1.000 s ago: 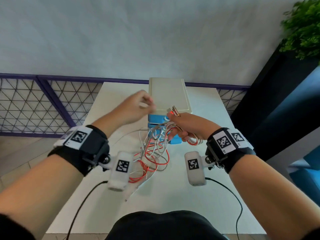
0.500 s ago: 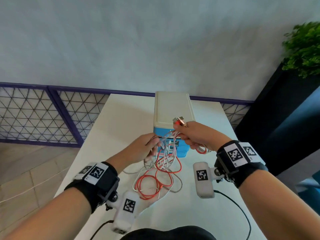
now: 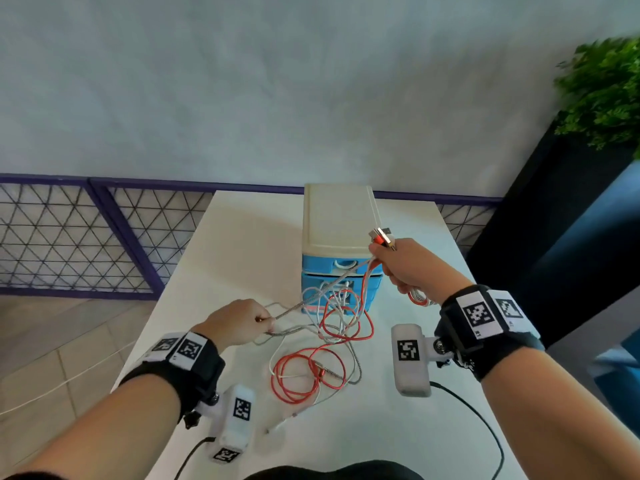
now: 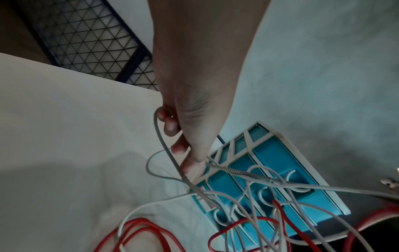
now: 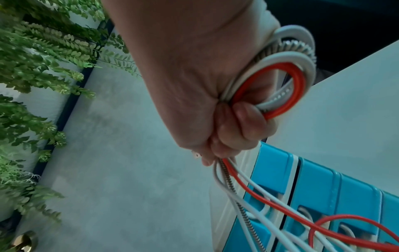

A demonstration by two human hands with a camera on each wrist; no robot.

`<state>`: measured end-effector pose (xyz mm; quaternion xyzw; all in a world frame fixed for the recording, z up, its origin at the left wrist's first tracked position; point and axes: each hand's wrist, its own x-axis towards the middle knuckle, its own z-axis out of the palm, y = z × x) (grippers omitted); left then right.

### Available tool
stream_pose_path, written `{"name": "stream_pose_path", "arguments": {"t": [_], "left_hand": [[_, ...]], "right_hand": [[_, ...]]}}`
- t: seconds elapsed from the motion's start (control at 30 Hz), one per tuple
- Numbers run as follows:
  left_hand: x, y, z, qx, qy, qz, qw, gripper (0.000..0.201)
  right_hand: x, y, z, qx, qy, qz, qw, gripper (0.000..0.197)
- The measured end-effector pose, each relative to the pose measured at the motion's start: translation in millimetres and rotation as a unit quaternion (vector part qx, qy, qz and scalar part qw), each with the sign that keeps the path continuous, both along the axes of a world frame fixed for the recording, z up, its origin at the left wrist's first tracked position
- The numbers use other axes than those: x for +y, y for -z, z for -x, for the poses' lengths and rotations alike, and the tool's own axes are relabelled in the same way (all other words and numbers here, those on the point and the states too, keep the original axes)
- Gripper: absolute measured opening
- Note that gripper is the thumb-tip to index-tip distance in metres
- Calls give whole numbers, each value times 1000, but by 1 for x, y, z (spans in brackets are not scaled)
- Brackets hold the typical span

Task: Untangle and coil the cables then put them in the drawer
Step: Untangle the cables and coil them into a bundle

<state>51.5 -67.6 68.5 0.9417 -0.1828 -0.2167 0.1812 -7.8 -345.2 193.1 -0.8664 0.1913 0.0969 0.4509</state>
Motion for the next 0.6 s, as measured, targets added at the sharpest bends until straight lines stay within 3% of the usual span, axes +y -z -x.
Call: {"name": "stream_pose_path", "arguments": {"t": [0.1,0.17,0.23,0.3,0.37,0.43,0.5,0.6], "left_hand": [[-12,-6,6,-91,-6,0,996,18],[-27,-20,16,-186,-16,74,980,18],[-47,-39,26,-247,-12,171,954,33],[-70,-57,35,-189,17,276,942,50],[-89,-68,40,-67,48,355,931,62],[-99,-68,36,10,47,407,912,60],[-100,-62,30,27,39,407,912,49],[-93,-50,26,-31,87,312,946,29]], "right_hand": [[2,0,2,5,-12,11,1000,41],[5,0,2,4,-23,12,1000,35],[11,1,2,10,-47,-3,999,30],[20,2,2,18,-97,-27,995,31],[27,0,2,19,-145,-58,988,34],[30,-5,4,8,-160,-96,983,36],[28,-9,4,-11,-159,-108,981,35],[23,-12,2,-46,-115,-123,985,26]]}}
